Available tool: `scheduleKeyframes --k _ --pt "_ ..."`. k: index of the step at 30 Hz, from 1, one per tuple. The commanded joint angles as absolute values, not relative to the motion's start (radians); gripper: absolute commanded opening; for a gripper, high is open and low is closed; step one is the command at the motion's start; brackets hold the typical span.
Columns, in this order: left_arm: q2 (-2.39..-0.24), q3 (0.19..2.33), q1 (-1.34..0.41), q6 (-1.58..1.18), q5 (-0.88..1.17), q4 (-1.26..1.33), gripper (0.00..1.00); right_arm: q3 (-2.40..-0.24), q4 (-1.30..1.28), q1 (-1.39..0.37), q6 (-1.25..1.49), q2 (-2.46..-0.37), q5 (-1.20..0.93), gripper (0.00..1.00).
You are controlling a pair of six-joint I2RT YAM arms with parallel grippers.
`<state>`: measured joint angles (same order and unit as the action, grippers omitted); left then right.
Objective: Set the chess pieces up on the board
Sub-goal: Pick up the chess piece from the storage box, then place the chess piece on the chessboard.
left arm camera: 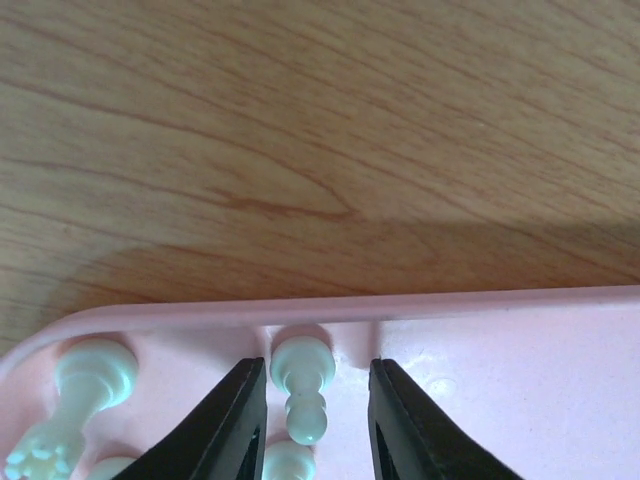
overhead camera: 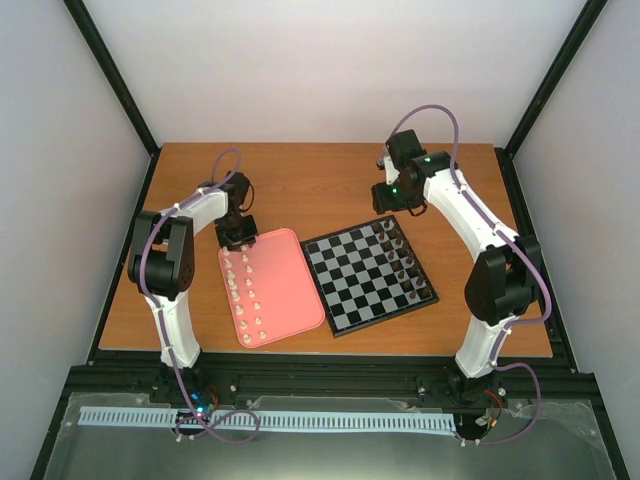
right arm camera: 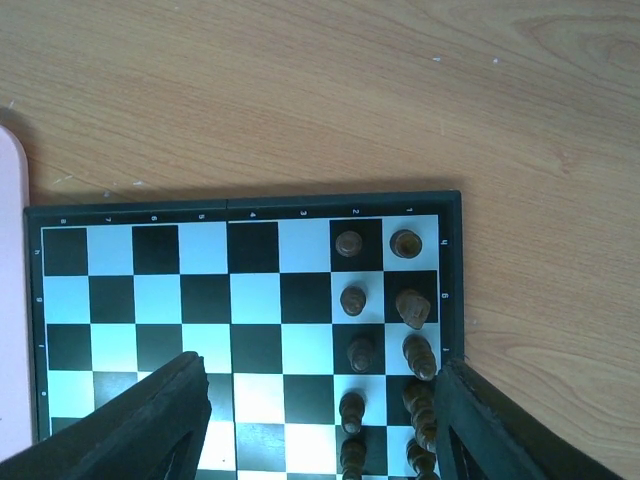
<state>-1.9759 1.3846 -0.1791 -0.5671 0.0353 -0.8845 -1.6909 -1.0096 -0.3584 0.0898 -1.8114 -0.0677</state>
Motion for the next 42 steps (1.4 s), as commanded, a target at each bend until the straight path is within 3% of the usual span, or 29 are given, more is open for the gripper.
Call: scheduleKeyframes --k 1,7,13,19,31,42 --pt "-1.992 1.414 -0.172 -0.552 0.048 -0.864 0.3 -1.713 -1.018 -0.348 0.085 -1.826 -0.073 0.62" --pt "-2.008 1.435 -0.169 -0.543 0.05 -0.868 0.28 -1.72 -1.021 -0.347 0.084 -1.837 -0.085 0.61" --pt "-2.015 1.458 -0.17 -0.524 0.046 -0.88 0.11 -1.727 -1.023 -0.347 0.088 -1.848 -0.092 0.6" --pt "-2.011 1.446 -0.169 -0.518 0.067 -0.887 0.01 -1.729 -1.025 -0.347 0.089 -1.851 -0.094 0.6" --pt "-1.911 1.561 -0.24 -0.491 0.123 -1.035 0.01 -1.717 -1.008 -0.344 0.108 -1.841 -0.059 0.59" --pt "-2.116 1.901 -0.498 -0.487 0.189 -1.16 0.01 -1.732 -1.011 -0.324 0.117 -1.829 -0.038 0.59"
